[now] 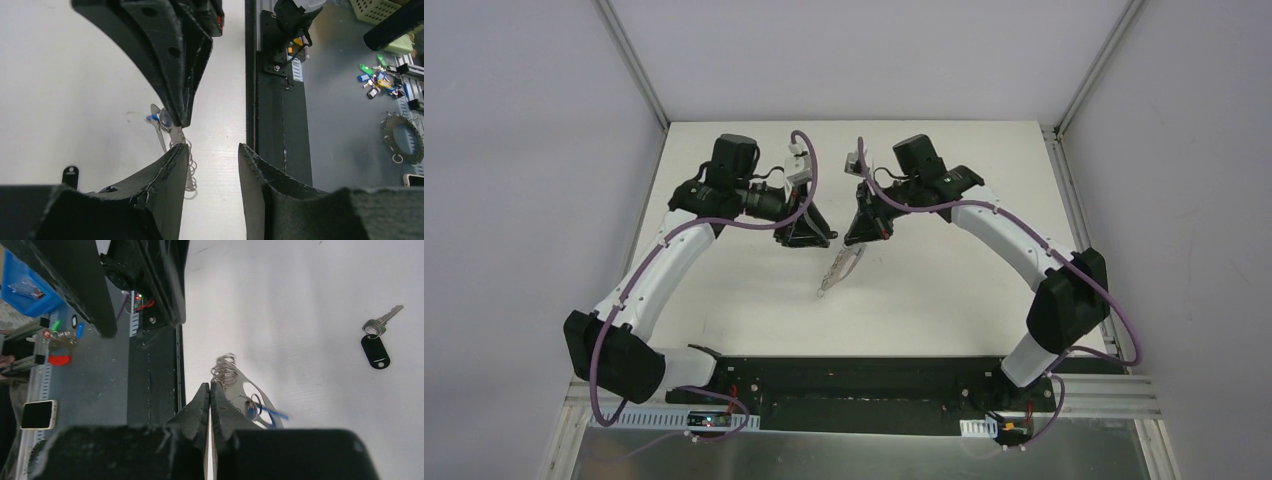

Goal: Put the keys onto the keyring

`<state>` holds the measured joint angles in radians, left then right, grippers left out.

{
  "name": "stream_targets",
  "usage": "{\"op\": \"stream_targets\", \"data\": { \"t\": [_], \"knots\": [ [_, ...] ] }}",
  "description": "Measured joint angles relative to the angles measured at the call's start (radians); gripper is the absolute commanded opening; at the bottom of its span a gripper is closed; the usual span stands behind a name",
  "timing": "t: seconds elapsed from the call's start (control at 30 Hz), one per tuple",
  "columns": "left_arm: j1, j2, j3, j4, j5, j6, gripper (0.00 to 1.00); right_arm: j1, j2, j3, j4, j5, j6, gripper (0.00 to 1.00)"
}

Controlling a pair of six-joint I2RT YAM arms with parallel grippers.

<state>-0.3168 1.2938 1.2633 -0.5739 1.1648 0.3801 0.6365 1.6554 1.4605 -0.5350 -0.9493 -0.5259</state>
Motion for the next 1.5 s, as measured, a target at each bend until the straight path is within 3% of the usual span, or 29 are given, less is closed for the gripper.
{"op": "stream_targets", "data": {
  "t": [0.47, 0.87, 1.5],
  "knots": [
    [-0.149, 0.049, -0.001, 0.106, -0.023, 0.093, 0.34, -0.076, -0.082, -0.004, 0.115, -0.143, 0.178, 0.00],
    [-0.168, 0.050, -0.009, 0.150, -0.064, 0.127, 0.28, -0.100, -0.114, -0.053, 0.192, -0.189, 0.253, 0.00],
    [-0.167, 0.057, 0.049, 0.124, -0.093, 0.155, 0.31, -0.116, -0.119, -0.092, 0.266, -0.237, 0.328, 0.00]
  ]
}}
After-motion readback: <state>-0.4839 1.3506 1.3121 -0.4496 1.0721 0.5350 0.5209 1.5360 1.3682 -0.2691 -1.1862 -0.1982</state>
